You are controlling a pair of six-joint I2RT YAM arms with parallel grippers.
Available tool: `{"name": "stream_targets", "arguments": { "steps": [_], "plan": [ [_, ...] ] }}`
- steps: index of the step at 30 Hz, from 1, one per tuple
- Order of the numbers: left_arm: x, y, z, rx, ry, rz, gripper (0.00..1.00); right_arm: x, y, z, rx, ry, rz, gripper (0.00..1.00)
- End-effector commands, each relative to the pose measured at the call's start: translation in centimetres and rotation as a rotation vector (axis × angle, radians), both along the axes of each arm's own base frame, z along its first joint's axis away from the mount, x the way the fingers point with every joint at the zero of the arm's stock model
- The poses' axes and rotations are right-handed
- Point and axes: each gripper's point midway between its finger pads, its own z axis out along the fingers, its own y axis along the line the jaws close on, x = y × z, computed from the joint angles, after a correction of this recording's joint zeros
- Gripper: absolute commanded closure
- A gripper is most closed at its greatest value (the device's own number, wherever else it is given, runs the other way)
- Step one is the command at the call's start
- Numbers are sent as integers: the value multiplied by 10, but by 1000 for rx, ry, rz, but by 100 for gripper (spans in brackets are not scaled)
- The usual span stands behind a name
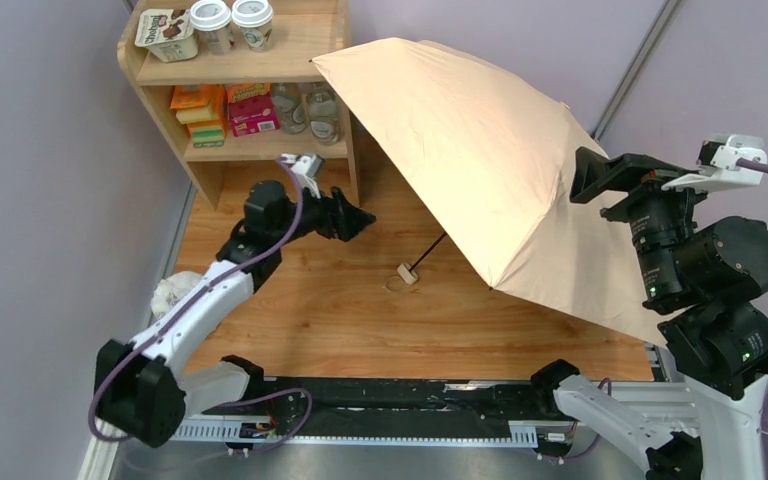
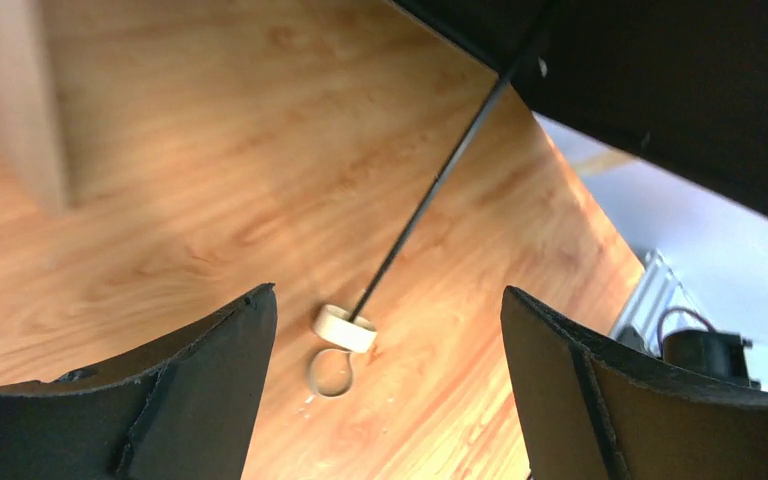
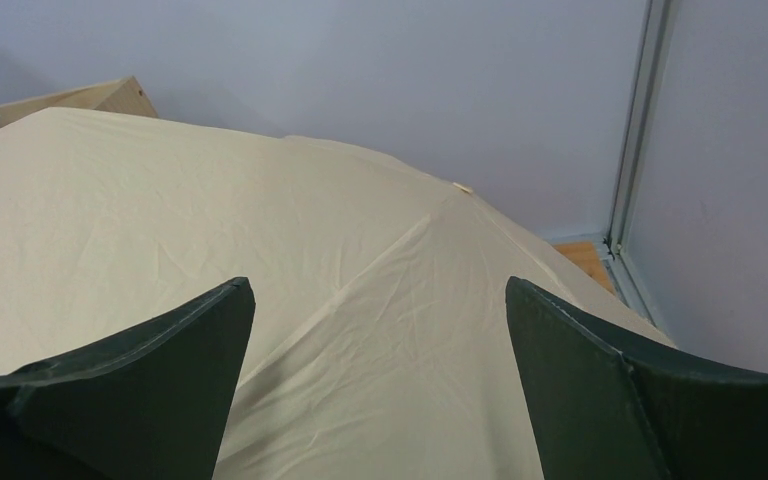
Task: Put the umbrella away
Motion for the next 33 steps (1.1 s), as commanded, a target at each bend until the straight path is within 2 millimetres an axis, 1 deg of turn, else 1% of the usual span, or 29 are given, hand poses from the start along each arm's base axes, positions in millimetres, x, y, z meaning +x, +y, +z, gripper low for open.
{"name": "stream_targets", "arguments": {
  "steps": [1,2,3,4,5,6,7,8,9,10,11,12,13,14,15,16,17,19,20,22,24,25,26,27,28,29,31,32,33],
  "plan": [
    [23,-59,-16,-88,-91,-124,11,-10,10,4,59,-29,78,0],
    [20,-76,-29,-69,-79,-179,11,-15,7,5,75,-40,80,0],
    [30,-90,-38,-40,-91,-202,11,-19,5,5,88,-48,82,0],
    [30,-102,-44,-34,-77,-235,11,-25,4,6,102,-63,90,0],
    [39,-114,-50,-43,-76,-264,11,-31,2,8,114,-83,100,0],
    [34,-125,-50,-61,-83,-330,11,-36,1,9,119,-99,110,0],
    [46,-138,-56,-66,-93,-350,11,-43,0,11,126,-114,120,0],
    [46,-145,-60,-66,-84,-388,11,-50,-2,13,135,-129,133,0],
    [58,-157,-68,-64,-76,-414,11,-54,-3,15,143,-140,136,0],
    [53,-164,-72,-70,-64,-476,11,-63,-6,17,155,-160,145,0],
    [63,-173,-80,-71,-59,-490,11,-70,-9,20,166,-181,154,0],
    [60,-181,-84,-80,-60,-529,11,-76,-11,22,178,-194,160,0],
    [63,-189,-86,-95,-50,-559,11,-81,-14,23,190,-206,159,0],
    [54,-199,-86,-112,-54,-624,11,-86,-18,23,196,-212,152,0],
    [56,-210,-93,-125,-28,-654,11,-91,-24,23,206,-222,136,0],
    [44,-218,-93,-134,-26,-720,11,-94,-28,22,210,-231,124,0],
    [42,-227,-100,-138,-6,-744,12,-97,-32,21,206,-239,113,0],
    [29,-242,-110,-137,10,-785,13,-103,-40,19,205,-241,86,0],
    [27,-245,-110,-147,9,-791,14,-106,-42,17,201,-240,82,0],
    [19,-255,-117,-162,15,-818,15,-110,-44,12,195,-228,85,0],
    [14,-261,-122,-165,30,-829,20,-116,-50,6,225,-209,69,0],
    [13,-264,-122,-168,28,-827,27,-122,-56,3,235,-208,56,0],
    [14,-266,-125,-166,38,-817,40,-125,-59,-1,233,-200,48,0],
    [15,-267,-126,-166,41,-808,46,-129,-63,-4,229,-190,41,0],
    [17,-267,-123,-171,44,-801,56,-133,-66,-8,223,-182,32,0],
    [21,-268,-119,-169,54,-774,63,-135,-69,-13,217,-166,20,0],
    [24,-270,-105,-163,35,-759,71,-138,-79,-27,208,-122,-26,0],
    [25,-271,-100,-156,31,-749,83,-139,-83,-36,200,-94,-50,0],
    [28,-273,-92,-135,23,-726,89,-142,-90,-44,206,-77,-80,0]
  ]
}}
